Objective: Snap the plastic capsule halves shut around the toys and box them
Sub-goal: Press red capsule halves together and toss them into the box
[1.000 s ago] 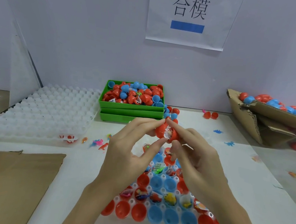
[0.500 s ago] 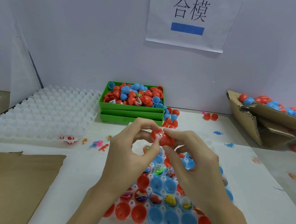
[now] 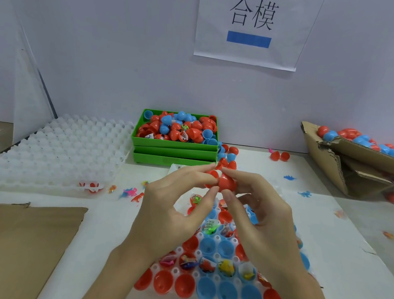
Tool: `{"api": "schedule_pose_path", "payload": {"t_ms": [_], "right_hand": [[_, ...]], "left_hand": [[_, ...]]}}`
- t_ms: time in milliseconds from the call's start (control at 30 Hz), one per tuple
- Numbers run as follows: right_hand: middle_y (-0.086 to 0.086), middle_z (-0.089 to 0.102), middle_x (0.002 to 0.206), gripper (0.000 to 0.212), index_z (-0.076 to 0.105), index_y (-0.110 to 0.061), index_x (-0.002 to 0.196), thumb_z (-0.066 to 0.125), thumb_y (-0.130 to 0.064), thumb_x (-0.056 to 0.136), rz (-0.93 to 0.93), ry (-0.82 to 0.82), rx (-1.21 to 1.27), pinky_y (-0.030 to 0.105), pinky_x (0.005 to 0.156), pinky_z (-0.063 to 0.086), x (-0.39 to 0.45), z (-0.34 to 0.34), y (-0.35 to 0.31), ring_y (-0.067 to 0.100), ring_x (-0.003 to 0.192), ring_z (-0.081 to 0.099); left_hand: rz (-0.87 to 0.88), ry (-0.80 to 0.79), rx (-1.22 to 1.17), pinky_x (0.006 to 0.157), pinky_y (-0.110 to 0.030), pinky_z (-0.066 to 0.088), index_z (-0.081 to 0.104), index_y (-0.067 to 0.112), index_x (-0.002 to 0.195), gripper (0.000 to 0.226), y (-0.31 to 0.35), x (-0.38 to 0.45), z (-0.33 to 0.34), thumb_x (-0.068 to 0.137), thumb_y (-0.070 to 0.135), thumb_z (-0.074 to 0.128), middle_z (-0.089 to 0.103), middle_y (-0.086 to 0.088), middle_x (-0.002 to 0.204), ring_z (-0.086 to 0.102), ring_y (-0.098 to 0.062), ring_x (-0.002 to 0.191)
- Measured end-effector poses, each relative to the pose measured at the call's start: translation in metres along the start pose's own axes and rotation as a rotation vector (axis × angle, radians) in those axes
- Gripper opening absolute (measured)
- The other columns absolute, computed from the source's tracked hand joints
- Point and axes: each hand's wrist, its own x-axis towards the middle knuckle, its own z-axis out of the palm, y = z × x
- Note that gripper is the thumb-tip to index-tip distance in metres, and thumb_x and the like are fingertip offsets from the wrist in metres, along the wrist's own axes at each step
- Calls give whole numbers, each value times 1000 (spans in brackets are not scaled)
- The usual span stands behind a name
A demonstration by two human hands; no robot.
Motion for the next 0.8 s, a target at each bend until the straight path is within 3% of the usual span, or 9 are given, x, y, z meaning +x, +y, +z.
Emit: {"api": "schedule_pose_path", "payload": {"t_ms": [100, 267, 400, 667, 800], "right_hand": [[-13, 71, 115, 32, 66, -28, 128, 66, -21, 97, 31, 1, 38, 28, 82, 61, 0, -1, 1, 19, 106, 70], [-10, 72, 118, 31, 68, -27, 127, 68, -25, 95, 91, 28, 104, 26, 84, 61, 2, -1, 0, 18, 110, 70], [-10, 75, 116, 35, 70, -22, 128, 70, -20, 94, 133, 17, 194, 23, 87, 60, 1, -2, -2, 17, 110, 72], [-13, 78, 101, 24, 74, -26, 115, 67, -29, 92, 234, 18, 281, 16, 81, 58, 2, -2, -10, 12, 95, 75], [-11, 78, 103, 24, 74, -25, 114, 69, -29, 91, 263, 46, 301, 15, 80, 58, 2, 0, -11, 12, 96, 75]], "left_hand": [[-76, 19, -87, 91, -23, 59, 76, 16, 111, 17, 5, 1, 3, 95, 21, 77, 76, 10, 114, 73, -10, 105], [-309, -24, -376, 95, -19, 56, 67, 25, 131, 43, 11, 2, 5, 89, 24, 78, 76, 16, 116, 73, -9, 110], [-303, -10, -385, 95, -21, 57, 75, 19, 124, 41, 9, 4, 2, 83, 15, 82, 79, 10, 112, 75, -16, 108], [-275, 1, -293, 89, -24, 59, 76, 23, 118, 40, 10, 4, -2, 80, 34, 83, 78, 10, 100, 75, -20, 95], [-305, -14, -376, 91, -24, 58, 74, 22, 120, 38, 8, 5, -1, 83, 25, 83, 78, 5, 106, 75, -22, 100]]}}
